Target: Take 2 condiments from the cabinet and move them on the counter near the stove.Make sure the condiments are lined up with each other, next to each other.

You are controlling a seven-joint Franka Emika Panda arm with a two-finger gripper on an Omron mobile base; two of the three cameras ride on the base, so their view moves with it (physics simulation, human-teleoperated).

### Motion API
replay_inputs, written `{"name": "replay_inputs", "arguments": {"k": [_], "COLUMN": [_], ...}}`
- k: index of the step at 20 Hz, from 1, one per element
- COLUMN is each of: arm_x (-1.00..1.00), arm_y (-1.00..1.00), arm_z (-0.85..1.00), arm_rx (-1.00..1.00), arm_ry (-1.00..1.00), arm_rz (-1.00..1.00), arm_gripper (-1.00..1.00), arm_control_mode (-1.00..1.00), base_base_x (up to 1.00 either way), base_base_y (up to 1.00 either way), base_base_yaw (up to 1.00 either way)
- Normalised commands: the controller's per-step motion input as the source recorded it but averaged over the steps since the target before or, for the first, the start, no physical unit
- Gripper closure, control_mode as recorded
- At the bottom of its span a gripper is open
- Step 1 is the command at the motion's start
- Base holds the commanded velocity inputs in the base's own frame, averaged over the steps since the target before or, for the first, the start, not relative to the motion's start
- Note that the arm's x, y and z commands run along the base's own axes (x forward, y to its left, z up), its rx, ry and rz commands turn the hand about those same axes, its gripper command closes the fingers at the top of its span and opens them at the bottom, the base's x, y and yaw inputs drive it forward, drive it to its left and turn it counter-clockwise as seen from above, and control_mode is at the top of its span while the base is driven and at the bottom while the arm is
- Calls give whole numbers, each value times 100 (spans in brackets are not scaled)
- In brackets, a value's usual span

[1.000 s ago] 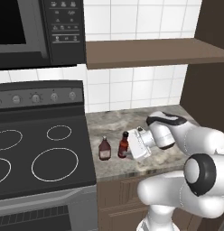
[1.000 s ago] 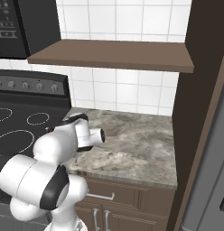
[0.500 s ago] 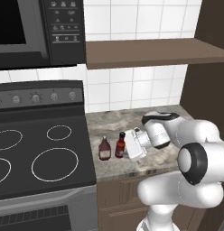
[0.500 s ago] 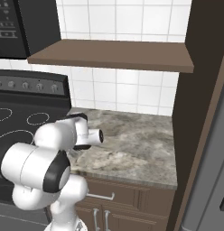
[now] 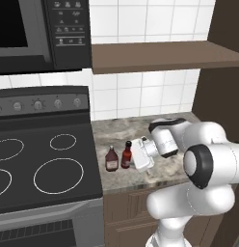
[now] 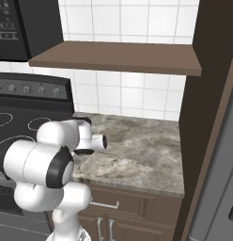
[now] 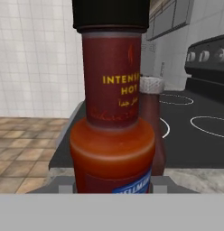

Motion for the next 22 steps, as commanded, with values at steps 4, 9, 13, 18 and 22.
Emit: {"name": "replay_inputs", "arguments": {"k": [4, 9, 13, 18, 22], "arm_x": [5, 2, 4, 5, 8], "arm_y": [6, 6, 6, 5, 2], "arm_z": [-4, -2, -4, -4, -5], "arm_rx": [0, 0, 0, 0, 0], "arm_ry": [0, 0, 0, 0, 0], "arm_rz": [0, 0, 0, 0, 0], "arm_gripper": [100, 100, 100, 100, 100], "arm_control_mode": [-100, -100, -100, -100, -100], "base_base_x": [0, 0, 0, 0, 0], "base_base_y": [0, 0, 0, 0, 0], "base_base_yaw": [0, 0, 0, 0, 0]}}
